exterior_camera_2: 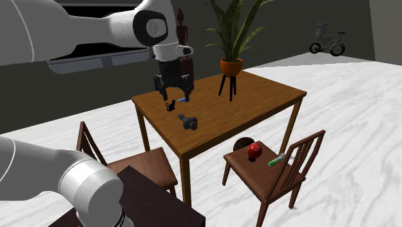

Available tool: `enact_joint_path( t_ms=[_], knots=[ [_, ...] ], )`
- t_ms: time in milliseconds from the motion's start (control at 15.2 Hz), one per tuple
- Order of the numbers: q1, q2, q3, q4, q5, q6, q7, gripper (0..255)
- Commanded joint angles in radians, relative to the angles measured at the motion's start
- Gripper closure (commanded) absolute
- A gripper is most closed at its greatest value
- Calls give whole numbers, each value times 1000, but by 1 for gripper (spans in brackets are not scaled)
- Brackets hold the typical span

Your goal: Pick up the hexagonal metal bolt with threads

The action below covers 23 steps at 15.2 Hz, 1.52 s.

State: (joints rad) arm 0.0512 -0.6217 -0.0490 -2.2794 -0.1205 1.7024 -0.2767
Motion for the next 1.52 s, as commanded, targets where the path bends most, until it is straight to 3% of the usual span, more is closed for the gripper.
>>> enact_joint_path(
  t_ms=[0, 726, 1452],
  knots=[
    [15, 73, -3, 10, -2, 55, -29, 0],
    [80, 450, 5, 121, -9, 273, -182, 0],
    [127, 835, 50, 333, -33, 395, -310, 0]
  ],
)
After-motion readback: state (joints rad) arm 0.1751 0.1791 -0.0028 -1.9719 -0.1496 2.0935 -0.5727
